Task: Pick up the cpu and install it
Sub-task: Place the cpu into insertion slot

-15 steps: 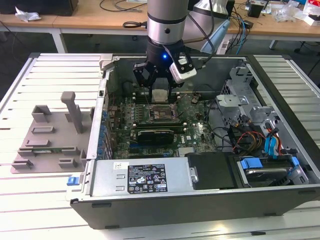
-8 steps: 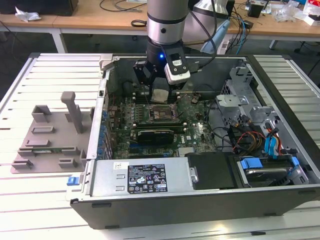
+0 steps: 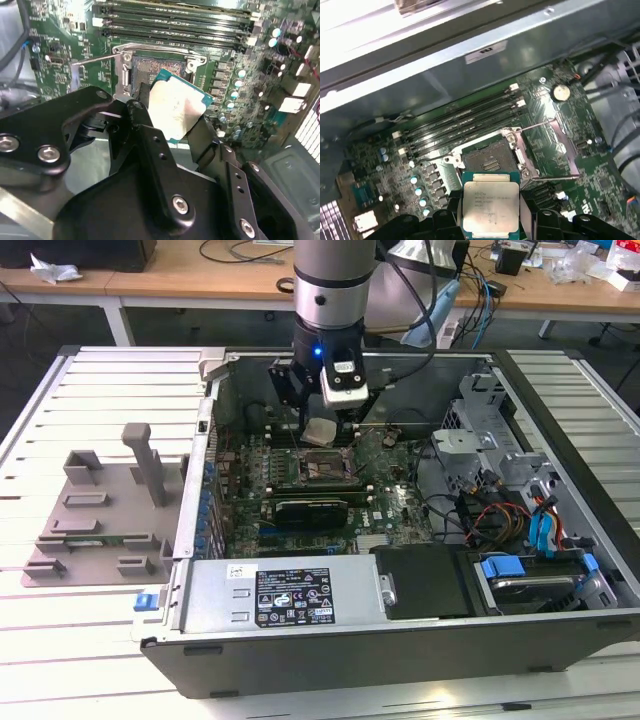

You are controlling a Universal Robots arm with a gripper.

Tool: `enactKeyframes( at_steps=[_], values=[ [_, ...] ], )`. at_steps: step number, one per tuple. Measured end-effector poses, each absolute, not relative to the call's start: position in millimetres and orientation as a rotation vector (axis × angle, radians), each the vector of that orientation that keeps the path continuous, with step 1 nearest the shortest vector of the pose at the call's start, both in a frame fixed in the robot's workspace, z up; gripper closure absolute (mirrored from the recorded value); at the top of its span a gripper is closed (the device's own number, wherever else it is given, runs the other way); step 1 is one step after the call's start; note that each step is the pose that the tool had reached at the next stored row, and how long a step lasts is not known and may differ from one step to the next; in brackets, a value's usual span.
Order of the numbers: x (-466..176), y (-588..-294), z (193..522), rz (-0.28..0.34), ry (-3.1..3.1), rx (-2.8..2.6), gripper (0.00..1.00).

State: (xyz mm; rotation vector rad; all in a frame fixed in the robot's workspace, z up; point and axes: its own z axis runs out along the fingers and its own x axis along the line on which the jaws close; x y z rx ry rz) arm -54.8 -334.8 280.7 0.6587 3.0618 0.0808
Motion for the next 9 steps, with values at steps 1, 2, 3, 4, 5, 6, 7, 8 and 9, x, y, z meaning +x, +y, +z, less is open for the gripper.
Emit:
enactKeyframes(
  at_steps=[1,2,3,4,5,6,7,8,9],
  values=[
    [-54.8,-334.8,280.7,0.080,3.048,0.716,0.45],
    [-54.8,-334.8,280.7,0.080,3.039,0.753,0.45],
    [-54.8,-334.8,280.6,0.080,3.018,0.827,0.45],
    [-54.8,-334.8,280.5,0.080,3.006,0.867,0.45],
    [-54.7,-334.8,280.5,0.079,2.995,0.902,0.45],
    [-54.7,-334.8,280.5,0.079,2.984,0.935,0.45],
    [-54.7,-334.8,280.4,0.079,2.976,0.959,0.45],
    [-54.7,-334.8,280.4,0.079,2.969,0.978,0.45],
    [-54.7,-334.8,280.4,0.079,2.957,1.014,0.45]
  ],
)
